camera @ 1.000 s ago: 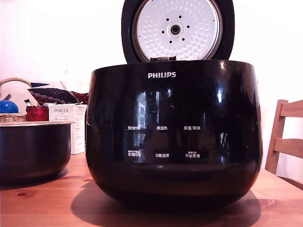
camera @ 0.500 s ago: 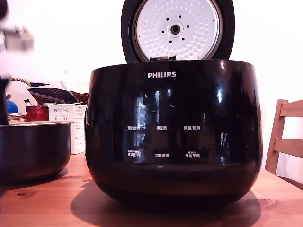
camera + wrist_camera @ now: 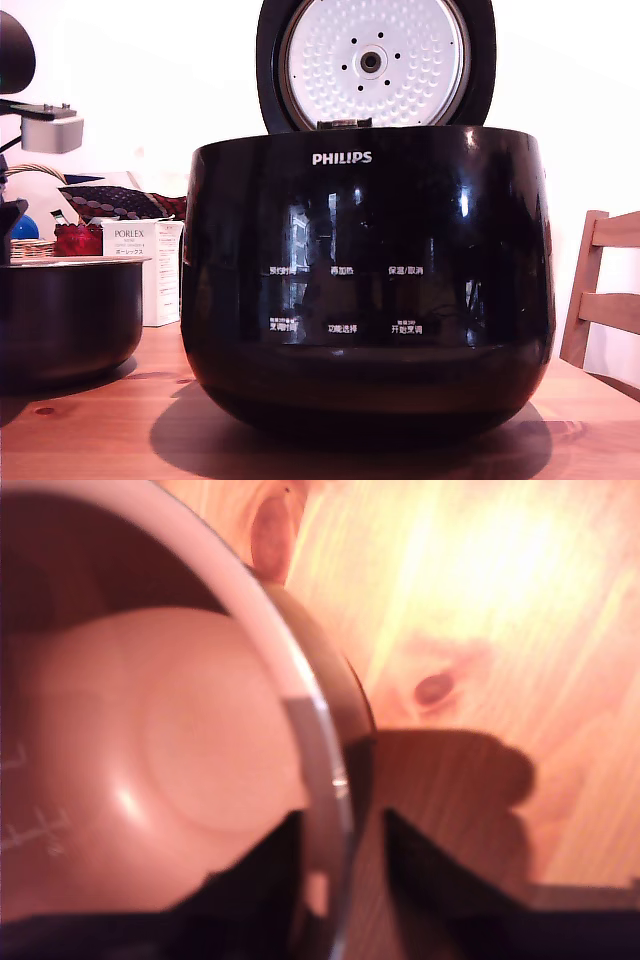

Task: Pick up the metallic pot next to the rice cooker

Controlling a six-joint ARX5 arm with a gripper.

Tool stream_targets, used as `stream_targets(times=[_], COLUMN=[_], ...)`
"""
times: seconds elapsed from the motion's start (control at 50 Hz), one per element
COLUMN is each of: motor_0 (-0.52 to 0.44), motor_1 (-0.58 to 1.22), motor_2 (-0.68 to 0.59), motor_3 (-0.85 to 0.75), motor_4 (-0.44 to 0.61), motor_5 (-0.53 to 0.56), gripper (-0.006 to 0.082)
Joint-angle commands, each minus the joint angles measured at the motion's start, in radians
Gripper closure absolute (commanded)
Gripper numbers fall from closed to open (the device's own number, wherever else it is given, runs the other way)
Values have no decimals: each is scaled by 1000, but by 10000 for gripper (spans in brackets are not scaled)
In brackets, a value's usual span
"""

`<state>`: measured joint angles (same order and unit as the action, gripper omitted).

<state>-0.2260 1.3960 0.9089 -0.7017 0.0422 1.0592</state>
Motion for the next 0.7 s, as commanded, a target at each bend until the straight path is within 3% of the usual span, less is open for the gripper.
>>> stream_targets(times=[0.0,0.68], motor_0=[-16,-100], motor_1=[3,-18], motor_2=[45,394], motor_3=[-13,-367], motor_4=[2,-81], motor_5=[8,-27], gripper=[789,788])
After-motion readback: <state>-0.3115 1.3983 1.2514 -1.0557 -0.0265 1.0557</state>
